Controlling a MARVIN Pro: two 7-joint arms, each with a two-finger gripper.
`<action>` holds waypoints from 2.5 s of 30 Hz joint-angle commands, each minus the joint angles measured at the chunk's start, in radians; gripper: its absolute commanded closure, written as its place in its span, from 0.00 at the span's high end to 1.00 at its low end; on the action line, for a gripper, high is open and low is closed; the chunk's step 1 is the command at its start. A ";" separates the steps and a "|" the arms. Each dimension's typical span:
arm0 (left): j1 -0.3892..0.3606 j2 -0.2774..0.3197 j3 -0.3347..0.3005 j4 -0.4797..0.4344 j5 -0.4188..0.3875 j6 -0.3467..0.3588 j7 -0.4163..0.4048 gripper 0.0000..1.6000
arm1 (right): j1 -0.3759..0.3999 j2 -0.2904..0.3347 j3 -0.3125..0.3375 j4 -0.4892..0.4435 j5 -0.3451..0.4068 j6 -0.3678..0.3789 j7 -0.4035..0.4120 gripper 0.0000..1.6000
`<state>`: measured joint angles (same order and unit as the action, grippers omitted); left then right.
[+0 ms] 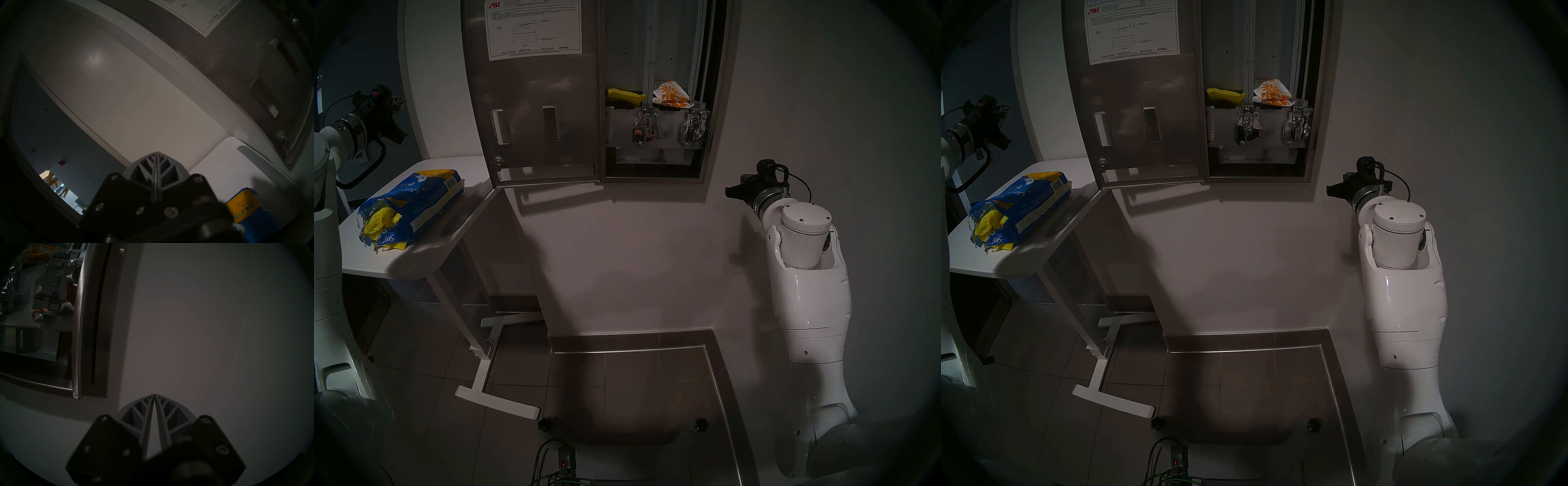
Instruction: Open the dispenser door, put the pads inside, close the door
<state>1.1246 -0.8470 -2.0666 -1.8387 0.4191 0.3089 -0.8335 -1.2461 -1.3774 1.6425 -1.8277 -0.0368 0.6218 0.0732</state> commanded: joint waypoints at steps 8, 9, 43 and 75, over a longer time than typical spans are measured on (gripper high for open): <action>-0.084 0.094 0.175 0.077 0.082 -0.252 0.106 0.00 | 0.008 0.000 0.001 -0.014 0.000 -0.003 -0.002 0.32; -0.087 0.098 0.185 0.081 0.087 -0.261 0.111 0.00 | 0.008 0.000 0.001 -0.014 0.000 -0.003 -0.002 0.32; -0.290 0.110 0.425 0.250 0.166 -0.442 0.191 0.00 | 0.009 0.000 0.001 -0.014 0.000 -0.003 -0.002 0.32; -0.286 -0.011 0.443 0.139 0.009 -0.487 0.122 0.00 | 0.009 0.001 0.000 -0.012 0.000 -0.003 -0.001 0.32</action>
<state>0.8612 -0.7753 -1.6719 -1.5943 0.5208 -0.1278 -0.7000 -1.2462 -1.3770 1.6422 -1.8276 -0.0363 0.6218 0.0729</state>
